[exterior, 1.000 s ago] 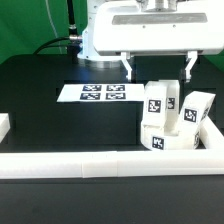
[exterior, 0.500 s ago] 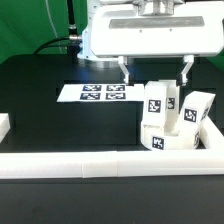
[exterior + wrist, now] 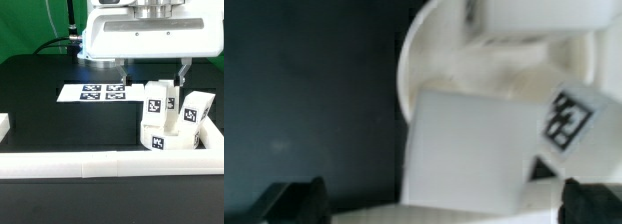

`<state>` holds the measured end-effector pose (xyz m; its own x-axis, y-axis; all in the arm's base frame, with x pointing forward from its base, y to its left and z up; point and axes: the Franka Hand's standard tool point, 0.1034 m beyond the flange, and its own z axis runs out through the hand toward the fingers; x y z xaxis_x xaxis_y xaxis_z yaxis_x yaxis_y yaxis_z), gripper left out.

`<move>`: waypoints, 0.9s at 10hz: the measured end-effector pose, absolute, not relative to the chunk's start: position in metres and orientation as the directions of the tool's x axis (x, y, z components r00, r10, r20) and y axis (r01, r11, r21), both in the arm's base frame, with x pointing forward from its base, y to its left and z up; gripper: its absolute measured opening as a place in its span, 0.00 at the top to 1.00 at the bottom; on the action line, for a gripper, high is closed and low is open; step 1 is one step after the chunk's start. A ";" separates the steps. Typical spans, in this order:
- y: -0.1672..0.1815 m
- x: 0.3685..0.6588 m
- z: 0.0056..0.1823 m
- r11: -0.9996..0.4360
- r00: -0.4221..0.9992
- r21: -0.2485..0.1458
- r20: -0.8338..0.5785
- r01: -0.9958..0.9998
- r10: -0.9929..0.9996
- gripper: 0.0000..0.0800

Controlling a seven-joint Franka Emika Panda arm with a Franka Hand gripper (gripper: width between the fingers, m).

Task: Assemble stool

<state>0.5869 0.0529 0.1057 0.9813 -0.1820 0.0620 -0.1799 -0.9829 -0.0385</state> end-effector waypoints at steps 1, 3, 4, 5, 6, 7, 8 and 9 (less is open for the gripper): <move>0.052 0.586 0.104 -0.983 0.981 -0.037 0.062 -0.181 -0.183 0.19; 0.051 0.588 0.102 -0.983 0.980 -0.034 0.073 -0.182 -0.184 0.19; 0.049 0.591 0.101 -0.984 0.980 -0.032 0.089 -0.175 -0.177 0.19; 0.047 0.593 0.099 -0.985 0.980 -0.028 0.101 -0.167 -0.169 0.19; 0.042 0.596 0.096 -0.989 0.981 -0.021 0.121 -0.149 -0.151 0.19; 0.043 0.594 0.092 -0.988 0.980 -0.018 0.126 -0.154 -0.155 0.36; 0.044 0.593 0.091 -0.988 0.980 -0.019 0.124 -0.155 -0.156 0.36; 0.044 0.593 0.091 -0.988 0.980 -0.019 0.124 -0.155 -0.156 0.54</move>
Offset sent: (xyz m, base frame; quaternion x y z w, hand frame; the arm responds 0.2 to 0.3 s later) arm 0.0047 0.0067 -0.0032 0.0289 0.0288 -0.0045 0.9992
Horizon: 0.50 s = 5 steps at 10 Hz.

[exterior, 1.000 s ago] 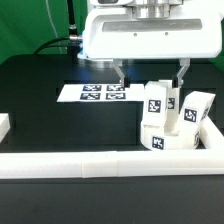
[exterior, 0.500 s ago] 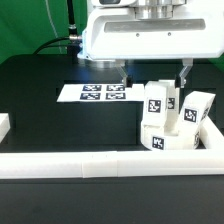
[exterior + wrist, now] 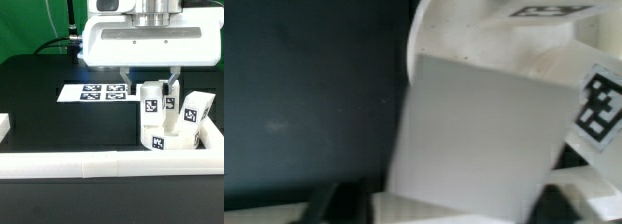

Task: Assemble stool

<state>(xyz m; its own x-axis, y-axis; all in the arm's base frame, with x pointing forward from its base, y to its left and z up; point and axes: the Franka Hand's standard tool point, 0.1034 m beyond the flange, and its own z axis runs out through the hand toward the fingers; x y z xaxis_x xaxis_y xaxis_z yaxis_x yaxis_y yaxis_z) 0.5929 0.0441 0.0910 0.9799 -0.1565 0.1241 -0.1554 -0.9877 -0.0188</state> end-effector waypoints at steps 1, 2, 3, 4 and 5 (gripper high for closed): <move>0.044 0.593 0.091 -0.987 0.980 -0.020 0.123 -0.157 -0.159 0.70; 0.044 0.592 0.090 -0.986 0.979 -0.022 0.123 -0.163 -0.164 0.92; 0.046 0.592 0.090 -0.987 0.979 -0.023 0.122 -0.162 -0.163 0.92; 0.046 0.592 0.090 -0.987 0.979 -0.021 0.122 -0.159 -0.161 0.97; 0.046 0.592 0.090 -0.987 0.979 -0.021 0.122 -0.159 -0.161 0.99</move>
Offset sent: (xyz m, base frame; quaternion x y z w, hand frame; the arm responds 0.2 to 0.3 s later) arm -0.0023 0.0056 -0.0006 0.0013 0.0017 0.0050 1.0000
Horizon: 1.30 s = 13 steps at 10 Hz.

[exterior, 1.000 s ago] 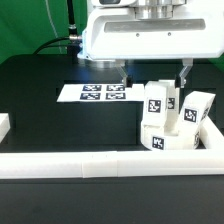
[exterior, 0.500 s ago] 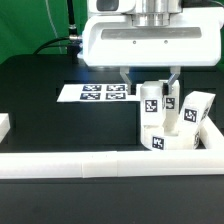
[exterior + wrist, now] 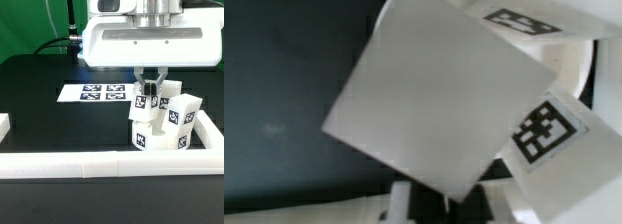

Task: Assemble stool

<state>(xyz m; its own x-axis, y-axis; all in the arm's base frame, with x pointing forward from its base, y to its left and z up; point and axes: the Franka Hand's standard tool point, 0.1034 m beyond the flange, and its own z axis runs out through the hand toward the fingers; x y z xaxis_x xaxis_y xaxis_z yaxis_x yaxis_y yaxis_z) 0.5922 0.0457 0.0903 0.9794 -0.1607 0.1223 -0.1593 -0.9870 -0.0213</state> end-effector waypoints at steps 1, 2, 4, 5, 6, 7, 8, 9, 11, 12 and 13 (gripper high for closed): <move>0.046 0.592 0.090 -0.987 0.979 -0.021 0.122 -0.160 -0.161 0.99; 0.046 0.592 0.090 -0.987 0.979 -0.021 0.122 -0.160 -0.161 1.00; 0.046 0.592 0.090 -0.987 0.979 -0.021 0.122 -0.160 -0.161 1.00; 0.045 0.592 0.090 -0.987 0.979 -0.021 0.122 -0.161 -0.162 0.85; 0.041 0.594 0.093 -0.981 0.972 -0.028 0.126 -0.194 -0.196 0.67; 0.037 0.595 0.097 -0.968 0.959 -0.036 0.131 -0.248 -0.250 0.67; 0.036 0.594 0.102 -0.952 0.942 -0.048 0.136 -0.303 -0.307 0.43; 0.035 0.591 0.105 -0.946 0.934 -0.056 0.151 -0.320 -0.325 0.28; 0.035 0.591 0.104 -0.941 0.929 -0.056 0.149 -0.334 -0.339 0.21; 0.035 0.591 0.103 -0.941 0.929 -0.056 0.149 -0.335 -0.339 0.19; 0.035 0.591 0.103 -0.920 0.909 -0.066 0.145 -0.386 -0.391 0.19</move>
Offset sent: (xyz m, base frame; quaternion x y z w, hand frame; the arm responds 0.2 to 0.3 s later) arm 0.0000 0.0000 0.0000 0.0000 0.0000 0.0000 1.0000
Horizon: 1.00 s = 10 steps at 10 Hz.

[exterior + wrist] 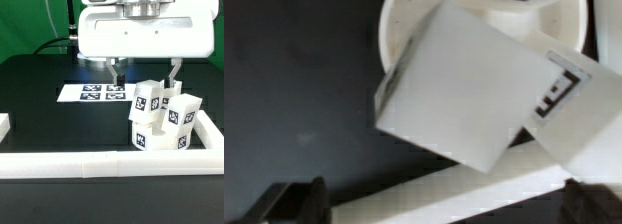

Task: Assemble stool

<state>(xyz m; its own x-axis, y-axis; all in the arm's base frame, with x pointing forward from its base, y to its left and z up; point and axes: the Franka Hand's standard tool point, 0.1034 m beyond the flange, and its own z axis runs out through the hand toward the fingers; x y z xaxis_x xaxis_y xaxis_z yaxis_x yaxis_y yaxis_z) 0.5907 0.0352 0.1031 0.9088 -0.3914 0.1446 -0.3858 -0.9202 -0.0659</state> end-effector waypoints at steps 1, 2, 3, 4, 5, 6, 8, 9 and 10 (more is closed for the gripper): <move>0.035 0.591 0.103 -0.900 0.889 -0.073 0.140 -0.430 -0.437 0.19; 0.036 0.590 0.103 -0.859 0.848 -0.086 0.133 -0.505 -0.513 0.19; 0.036 0.590 0.102 -0.804 0.794 -0.102 0.126 -0.586 -0.595 0.19; 0.036 0.587 0.100 -0.715 0.708 -0.126 0.102 -0.687 -0.698 0.19; 0.035 0.584 0.097 -0.646 0.641 -0.143 0.087 -0.750 -0.763 0.19; 0.037 0.585 0.097 -0.603 0.599 -0.149 0.078 -0.783 -0.797 0.19; 0.037 0.584 0.096 -0.532 0.529 -0.154 0.064 -0.832 -0.846 0.19; 0.038 0.583 0.095 -0.521 0.518 -0.152 0.061 -0.840 -0.853 0.19; 0.039 0.583 0.094 -0.524 0.521 -0.150 0.060 -0.838 -0.851 0.19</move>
Offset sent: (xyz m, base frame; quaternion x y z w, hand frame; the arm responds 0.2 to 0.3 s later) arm -0.0130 -0.0044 -0.0022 0.0155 -0.0073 0.3152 0.9489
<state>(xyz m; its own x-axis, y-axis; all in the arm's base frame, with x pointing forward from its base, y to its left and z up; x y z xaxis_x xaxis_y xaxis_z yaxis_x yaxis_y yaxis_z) 0.5830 0.0394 0.0936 0.5210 -0.8514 0.0603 -0.8385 -0.5238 -0.1503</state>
